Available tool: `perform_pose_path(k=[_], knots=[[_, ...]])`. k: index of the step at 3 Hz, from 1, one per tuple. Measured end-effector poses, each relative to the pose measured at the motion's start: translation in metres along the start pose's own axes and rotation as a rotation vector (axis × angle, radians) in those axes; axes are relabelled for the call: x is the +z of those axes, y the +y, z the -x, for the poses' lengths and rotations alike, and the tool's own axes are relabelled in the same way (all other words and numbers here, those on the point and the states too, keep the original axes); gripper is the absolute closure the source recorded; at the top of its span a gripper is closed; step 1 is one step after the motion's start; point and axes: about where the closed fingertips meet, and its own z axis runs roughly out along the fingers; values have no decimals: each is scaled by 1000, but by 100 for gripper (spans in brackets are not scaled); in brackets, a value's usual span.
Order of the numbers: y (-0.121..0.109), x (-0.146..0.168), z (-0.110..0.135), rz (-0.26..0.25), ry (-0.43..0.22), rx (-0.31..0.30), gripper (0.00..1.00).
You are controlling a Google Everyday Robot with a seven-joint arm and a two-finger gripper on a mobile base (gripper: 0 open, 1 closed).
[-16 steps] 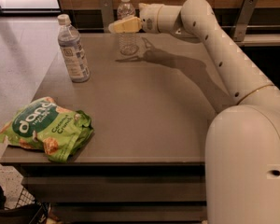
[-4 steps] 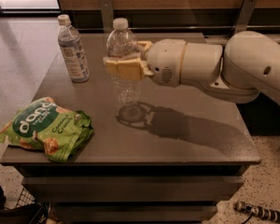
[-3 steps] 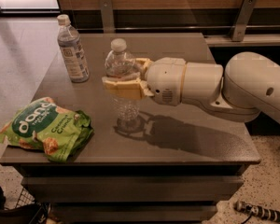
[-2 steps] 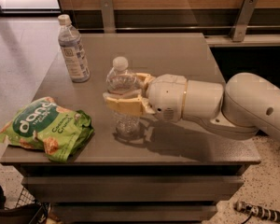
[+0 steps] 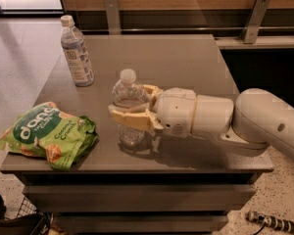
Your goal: Move water bottle near green rice chip bag
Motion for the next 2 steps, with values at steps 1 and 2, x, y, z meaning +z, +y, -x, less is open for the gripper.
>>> perform_pose_path(k=[1,2], knots=[[-1,1,1,1,2,2,100],[-8,7,-4,16,18,26,100]])
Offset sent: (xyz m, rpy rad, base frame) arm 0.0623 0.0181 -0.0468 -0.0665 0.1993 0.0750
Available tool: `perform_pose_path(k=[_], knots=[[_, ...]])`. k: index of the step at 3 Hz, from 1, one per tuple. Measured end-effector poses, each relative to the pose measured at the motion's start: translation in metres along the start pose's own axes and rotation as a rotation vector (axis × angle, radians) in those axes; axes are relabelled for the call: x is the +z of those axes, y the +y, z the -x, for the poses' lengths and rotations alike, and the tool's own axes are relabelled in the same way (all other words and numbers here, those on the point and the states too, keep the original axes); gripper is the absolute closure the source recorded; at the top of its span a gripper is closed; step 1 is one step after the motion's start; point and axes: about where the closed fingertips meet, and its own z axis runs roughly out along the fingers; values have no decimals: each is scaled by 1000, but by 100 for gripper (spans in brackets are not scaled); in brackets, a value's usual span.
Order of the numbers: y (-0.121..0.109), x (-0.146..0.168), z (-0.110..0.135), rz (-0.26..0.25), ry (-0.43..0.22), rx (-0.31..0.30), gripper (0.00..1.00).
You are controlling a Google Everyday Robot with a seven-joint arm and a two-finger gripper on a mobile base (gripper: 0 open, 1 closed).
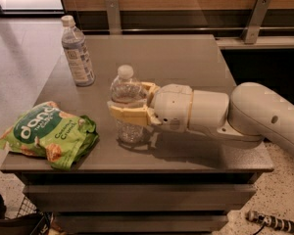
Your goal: Move water bottle near green rice chip bag
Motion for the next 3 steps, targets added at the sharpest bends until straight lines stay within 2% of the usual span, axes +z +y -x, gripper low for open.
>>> perform_pose_path(k=[2,3], knots=[[-6,5,-2,8,16,21,100],[-5,5,2,10,17,20,75]])
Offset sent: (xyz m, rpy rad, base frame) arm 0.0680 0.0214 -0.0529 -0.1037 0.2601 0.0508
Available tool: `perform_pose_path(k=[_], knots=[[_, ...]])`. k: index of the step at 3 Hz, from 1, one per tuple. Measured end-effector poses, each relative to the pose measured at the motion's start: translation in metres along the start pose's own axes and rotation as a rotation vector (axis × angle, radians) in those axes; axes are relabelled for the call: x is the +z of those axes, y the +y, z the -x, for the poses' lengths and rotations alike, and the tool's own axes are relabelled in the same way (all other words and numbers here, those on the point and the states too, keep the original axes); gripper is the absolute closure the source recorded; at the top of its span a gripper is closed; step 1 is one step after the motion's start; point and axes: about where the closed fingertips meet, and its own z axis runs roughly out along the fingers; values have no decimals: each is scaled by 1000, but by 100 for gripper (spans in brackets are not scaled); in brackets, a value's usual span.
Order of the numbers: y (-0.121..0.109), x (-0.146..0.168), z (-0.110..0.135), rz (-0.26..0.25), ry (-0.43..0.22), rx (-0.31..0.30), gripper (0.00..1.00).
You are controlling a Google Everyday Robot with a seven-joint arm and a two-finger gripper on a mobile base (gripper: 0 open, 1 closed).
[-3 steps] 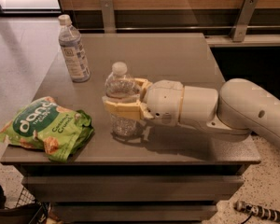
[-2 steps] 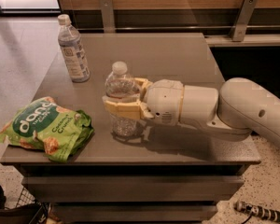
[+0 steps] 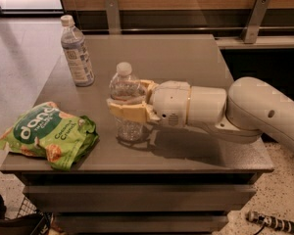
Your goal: Move water bottle near green rice chip bag
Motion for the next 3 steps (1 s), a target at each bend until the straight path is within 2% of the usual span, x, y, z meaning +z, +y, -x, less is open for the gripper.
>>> perform_pose_path(k=[1,3], knots=[[2,2,1,5,0,-2,44],[5,6,2,13,1,-5,0]])
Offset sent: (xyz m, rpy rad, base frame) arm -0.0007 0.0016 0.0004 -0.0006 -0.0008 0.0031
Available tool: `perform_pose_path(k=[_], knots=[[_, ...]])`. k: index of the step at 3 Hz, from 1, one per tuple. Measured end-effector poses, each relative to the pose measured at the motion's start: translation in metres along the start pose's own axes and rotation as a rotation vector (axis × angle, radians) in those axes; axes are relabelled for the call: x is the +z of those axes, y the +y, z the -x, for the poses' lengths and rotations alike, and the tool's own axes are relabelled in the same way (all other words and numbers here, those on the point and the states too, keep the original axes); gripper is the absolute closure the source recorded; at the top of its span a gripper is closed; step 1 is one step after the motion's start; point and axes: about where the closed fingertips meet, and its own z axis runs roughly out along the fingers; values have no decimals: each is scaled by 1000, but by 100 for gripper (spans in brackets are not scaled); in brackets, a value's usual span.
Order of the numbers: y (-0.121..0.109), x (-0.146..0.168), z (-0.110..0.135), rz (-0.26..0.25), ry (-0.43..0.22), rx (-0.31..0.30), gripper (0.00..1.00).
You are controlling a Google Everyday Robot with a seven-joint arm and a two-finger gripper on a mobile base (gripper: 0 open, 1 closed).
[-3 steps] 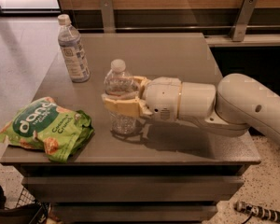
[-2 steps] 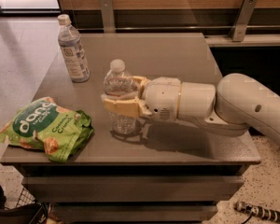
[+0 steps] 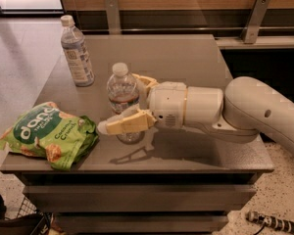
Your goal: Move water bottle near green rice chip bag
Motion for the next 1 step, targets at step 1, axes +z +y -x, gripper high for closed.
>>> perform_pose_path(k=[1], knots=[[0,0,0,0,0,0,0]])
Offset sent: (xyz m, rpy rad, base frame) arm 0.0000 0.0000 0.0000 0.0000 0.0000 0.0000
